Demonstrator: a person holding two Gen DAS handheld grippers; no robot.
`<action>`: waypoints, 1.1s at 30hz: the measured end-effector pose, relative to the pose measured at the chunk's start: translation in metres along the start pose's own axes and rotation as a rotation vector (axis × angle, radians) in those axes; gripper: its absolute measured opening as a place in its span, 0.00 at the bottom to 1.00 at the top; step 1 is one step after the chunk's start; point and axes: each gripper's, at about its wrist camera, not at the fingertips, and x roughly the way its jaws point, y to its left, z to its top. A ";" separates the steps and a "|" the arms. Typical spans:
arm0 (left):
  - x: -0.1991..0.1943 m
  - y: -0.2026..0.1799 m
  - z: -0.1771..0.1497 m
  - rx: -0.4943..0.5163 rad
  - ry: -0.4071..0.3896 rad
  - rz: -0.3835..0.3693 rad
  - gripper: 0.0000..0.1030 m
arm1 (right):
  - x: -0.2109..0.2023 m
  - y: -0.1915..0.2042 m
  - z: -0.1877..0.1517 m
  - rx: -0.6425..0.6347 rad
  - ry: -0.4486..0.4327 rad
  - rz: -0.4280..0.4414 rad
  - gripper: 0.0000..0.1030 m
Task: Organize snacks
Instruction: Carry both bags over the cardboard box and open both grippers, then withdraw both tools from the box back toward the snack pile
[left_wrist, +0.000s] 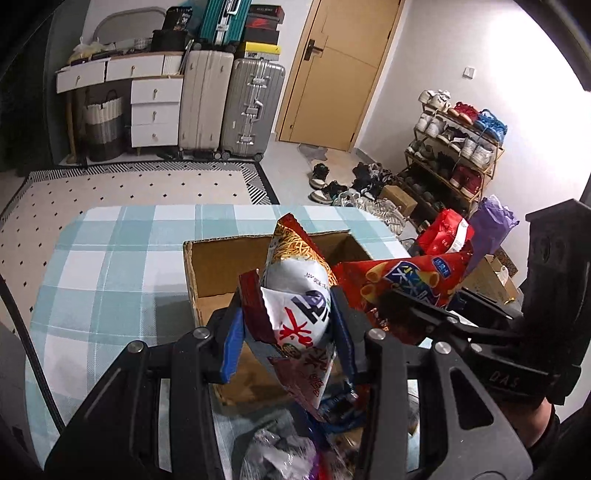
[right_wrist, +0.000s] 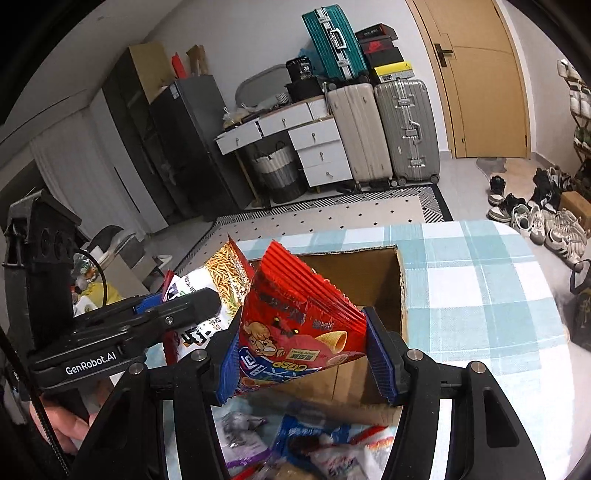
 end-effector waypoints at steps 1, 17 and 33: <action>0.007 0.002 0.001 -0.001 0.007 0.001 0.38 | 0.003 -0.001 0.001 -0.001 0.004 -0.001 0.58; 0.043 0.019 0.005 0.005 0.019 0.067 0.60 | 0.046 -0.020 0.002 -0.058 0.022 -0.075 0.70; -0.049 -0.008 -0.034 0.024 -0.028 0.121 0.66 | -0.055 -0.002 -0.019 -0.049 -0.065 -0.065 0.70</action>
